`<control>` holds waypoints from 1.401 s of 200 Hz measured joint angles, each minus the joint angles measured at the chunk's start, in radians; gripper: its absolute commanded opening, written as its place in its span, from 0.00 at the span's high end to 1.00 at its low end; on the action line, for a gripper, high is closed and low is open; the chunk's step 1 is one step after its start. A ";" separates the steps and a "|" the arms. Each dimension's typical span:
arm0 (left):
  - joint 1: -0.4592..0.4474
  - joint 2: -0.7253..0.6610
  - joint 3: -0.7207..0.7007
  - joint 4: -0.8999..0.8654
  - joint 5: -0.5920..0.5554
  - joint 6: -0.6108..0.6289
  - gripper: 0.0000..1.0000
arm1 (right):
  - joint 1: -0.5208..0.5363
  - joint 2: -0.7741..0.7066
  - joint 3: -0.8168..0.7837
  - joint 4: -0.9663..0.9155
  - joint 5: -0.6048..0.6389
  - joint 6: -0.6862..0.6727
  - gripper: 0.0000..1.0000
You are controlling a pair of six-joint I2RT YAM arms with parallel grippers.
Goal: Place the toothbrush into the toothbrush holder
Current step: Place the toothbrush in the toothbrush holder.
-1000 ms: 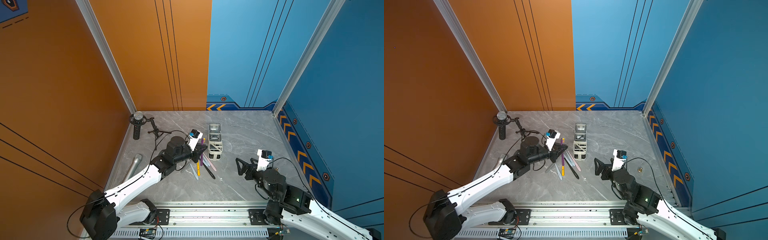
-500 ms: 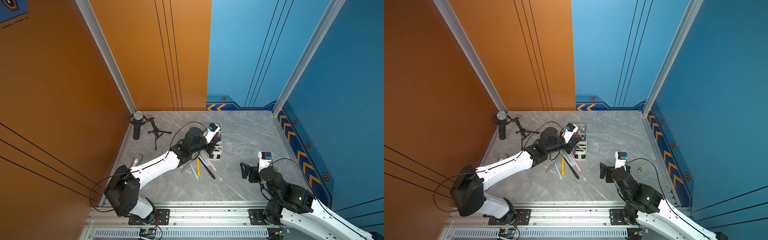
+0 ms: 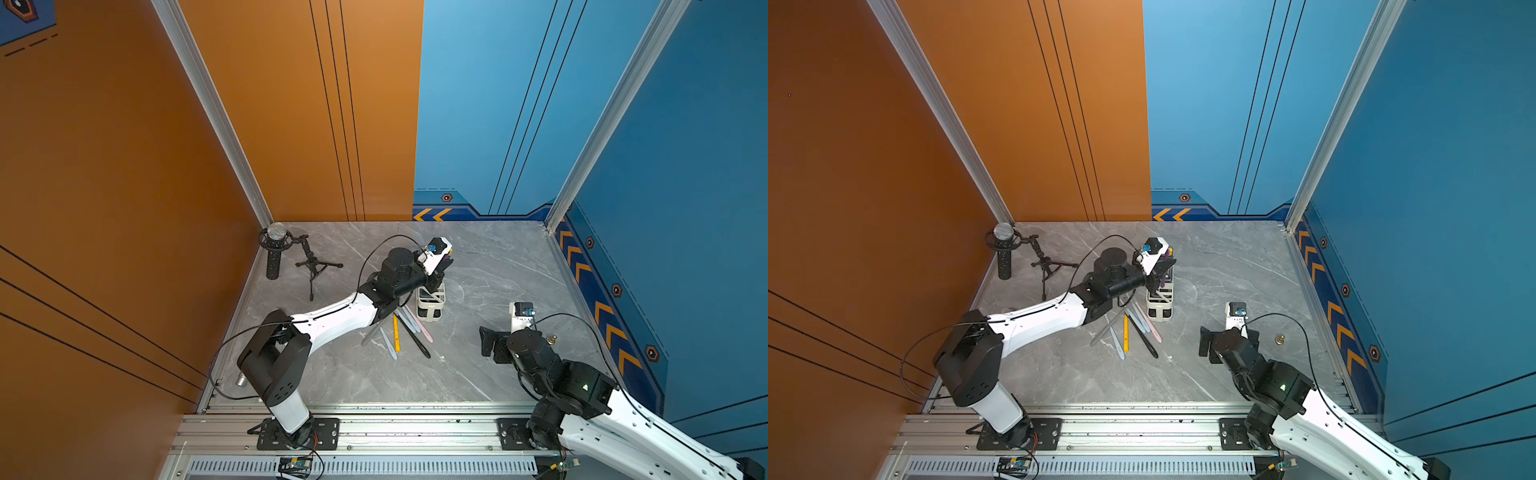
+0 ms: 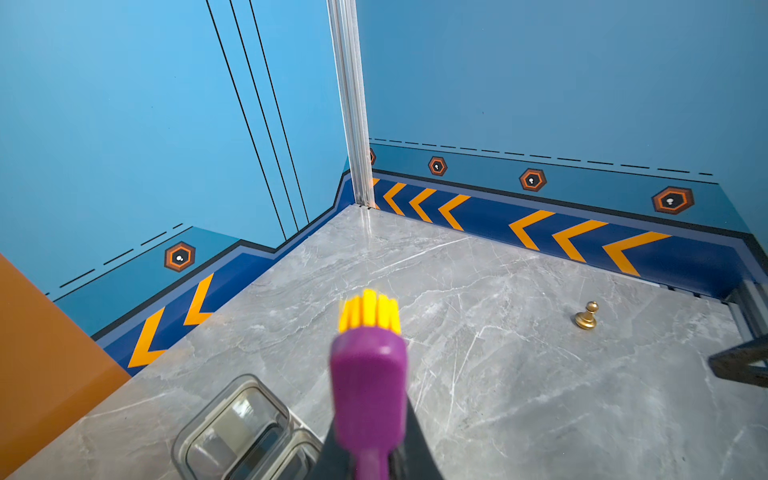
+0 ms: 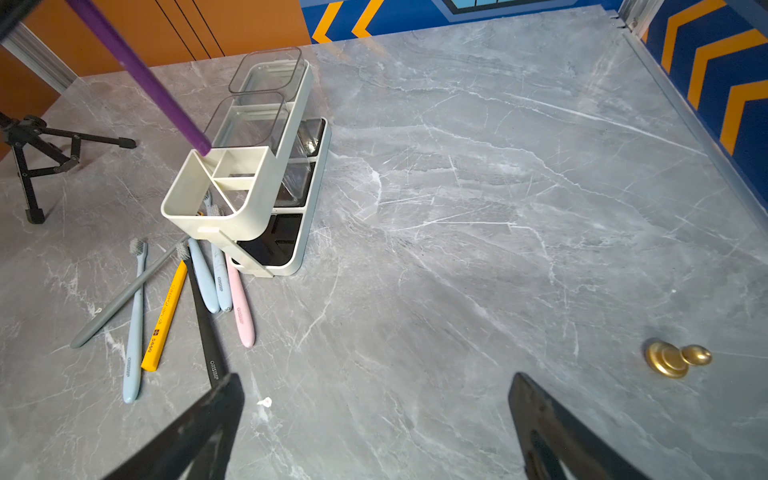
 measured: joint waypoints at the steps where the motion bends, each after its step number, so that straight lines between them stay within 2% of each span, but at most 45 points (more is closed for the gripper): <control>1: 0.000 0.002 0.001 0.002 0.000 0.000 1.00 | 0.000 -0.001 0.000 0.000 0.000 0.000 0.00; 60: 0.000 0.071 0.008 0.075 0.000 0.000 1.00 | -0.021 -0.081 -0.005 0.000 0.004 -0.024 0.00; 235: 0.024 0.172 -0.142 0.256 0.003 -0.032 1.00 | -0.135 -0.072 -0.014 0.000 -0.031 -0.045 0.00; 242: 0.024 0.177 -0.143 0.259 0.003 -0.032 0.95 | -0.139 -0.072 -0.014 0.000 -0.034 -0.045 0.00; 264: 0.027 0.185 -0.149 0.260 0.006 -0.032 0.94 | -0.150 -0.073 -0.014 0.000 -0.050 -0.049 0.00; 280: 0.031 0.186 -0.150 0.265 0.008 -0.032 0.88 | -0.150 -0.073 -0.014 0.000 -0.054 -0.051 0.00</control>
